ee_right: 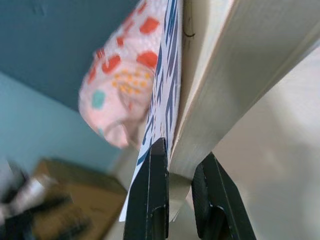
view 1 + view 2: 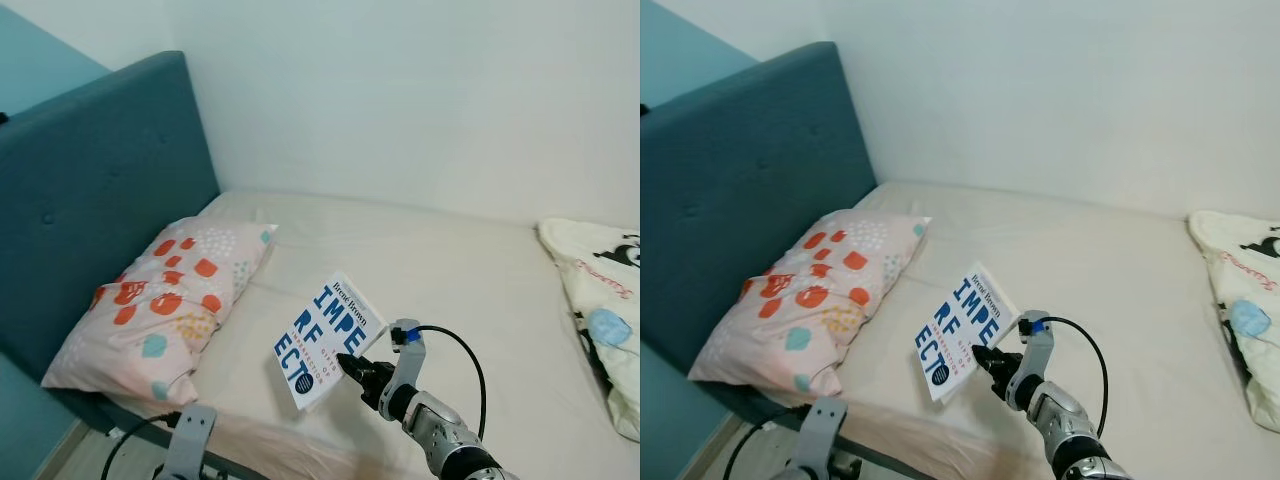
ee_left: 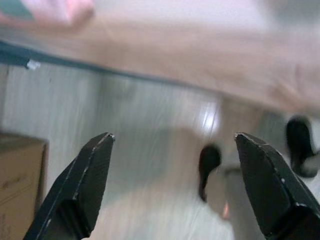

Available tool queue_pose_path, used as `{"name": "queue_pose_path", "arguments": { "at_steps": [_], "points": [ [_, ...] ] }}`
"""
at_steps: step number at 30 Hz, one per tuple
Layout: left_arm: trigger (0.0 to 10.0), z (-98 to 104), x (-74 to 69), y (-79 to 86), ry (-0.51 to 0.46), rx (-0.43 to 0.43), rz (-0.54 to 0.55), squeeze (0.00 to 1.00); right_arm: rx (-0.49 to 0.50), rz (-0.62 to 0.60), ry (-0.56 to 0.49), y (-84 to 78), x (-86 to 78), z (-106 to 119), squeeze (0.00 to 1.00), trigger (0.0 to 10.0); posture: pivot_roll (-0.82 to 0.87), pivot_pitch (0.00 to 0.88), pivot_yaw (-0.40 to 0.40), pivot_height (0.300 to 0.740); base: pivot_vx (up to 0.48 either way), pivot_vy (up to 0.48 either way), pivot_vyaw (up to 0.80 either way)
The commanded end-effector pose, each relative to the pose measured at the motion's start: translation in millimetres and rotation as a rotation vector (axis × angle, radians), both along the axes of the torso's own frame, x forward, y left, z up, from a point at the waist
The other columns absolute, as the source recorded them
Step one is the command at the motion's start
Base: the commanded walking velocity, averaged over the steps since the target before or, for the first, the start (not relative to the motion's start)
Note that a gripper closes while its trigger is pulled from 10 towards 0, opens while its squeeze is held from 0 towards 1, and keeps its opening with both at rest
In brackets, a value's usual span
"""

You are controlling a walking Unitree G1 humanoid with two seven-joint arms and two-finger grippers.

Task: Clean up the room

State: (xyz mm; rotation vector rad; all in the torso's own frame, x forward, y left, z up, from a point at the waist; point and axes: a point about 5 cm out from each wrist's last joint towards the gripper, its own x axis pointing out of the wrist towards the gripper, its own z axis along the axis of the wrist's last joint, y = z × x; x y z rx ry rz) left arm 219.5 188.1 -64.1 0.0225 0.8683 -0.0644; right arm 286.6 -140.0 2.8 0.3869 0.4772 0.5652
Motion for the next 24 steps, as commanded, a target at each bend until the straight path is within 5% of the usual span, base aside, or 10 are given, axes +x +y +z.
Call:
{"name": "queue_pose_path", "arguments": {
  "at_steps": [1, 4, 7, 9, 14, 15, 16, 17, 18, 24],
  "points": [
    [10.0, 16.9, 22.4, 9.8, -0.107, -0.061, 0.099, 0.0, -0.056, 0.136, -0.041, 2.6, -4.7, 0.4, 0.0, 10.0, 0.05, 0.0, 0.02, 0.721, 0.0, 0.0, 0.0],
    [10.0, 49.4, 58.2, 20.4, -0.285, -0.192, 0.174, 0.0, -0.143, 0.308, -0.062, -18.4, -12.4, 2.3, 0.0, 10.0, 0.04, 0.0, 0.019, 0.721, 0.0, 0.0, 0.0],
    [10.0, 60.1, 68.0, 23.2, -0.336, -0.232, 0.172, 0.0, -0.155, 0.357, -0.071, -25.6, -14.3, 5.0, 0.0, 10.0, 0.04, 0.0, 0.019, 0.721, 0.0, 0.0, 0.0],
    [10.0, 87.1, 88.9, 27.7, -0.458, -0.356, 0.118, 0.0, -0.156, 0.496, -0.073, -39.9, -23.8, 9.3, 0.0, 10.0, 0.04, 0.0, 0.018, 0.721, 0.0, 0.0, 0.0],
    [10.0, 118.3, 105.7, 26.0, -0.582, -0.544, -0.053, 0.0, -0.11, 0.552, -0.101, -54.5, -29.1, 19.4, 0.0, 10.0, 0.04, 0.0, 0.012, 0.721, 0.0, 0.0, 0.0],
    [10.0, 132.8, 108.9, 23.0, -0.63, -0.699, -0.171, 0.35, -0.042, 0.542, -0.157, -59.0, -28.0, 31.0, 0.0, 10.0, 0.04, 0.0, 0.013, 0.721, 0.0, 0.0, 0.0],
    [10.0, 132.8, 108.9, 23.0, -0.63, -0.699, -0.171, 0.35, -0.042, 0.542, -0.157, -59.0, -28.0, 31.0, 0.0, 10.0, 0.04, 0.0, 0.013, 0.721, 0.0, 0.0, 0.0],
    [10.0, 143.1, 109.2, 21.4, -0.661, -0.823, -0.259, 0.46, 0.018, 0.538, -0.21, -61.1, -27.3, 41.7, 0.0, 10.0, 0.04, 0.0, 0.015, 0.721, 0.0, 0.0, 0.0],
    [10.0, 153.3, 106.6, 20.2, -0.68, -0.988, -0.353, 1.0, 0.091, 0.549, -0.268, -60.1, -28.1, 53.6, 0.0, 10.0, 0.04, 0.0, 0.017, 0.721, 0.0, 0.0, 0.0],
    [10.0, 167.6, 93.8, 9.5, -0.666, -1.191, -0.655, 1.0, 0.207, 0.636, -0.328, -42.0, -36.1, 65.1, 0.0, 10.0, 0.03, 0.0, 0.006, 0.721, 0.0, 0.0, 0.0]
  ]
}}
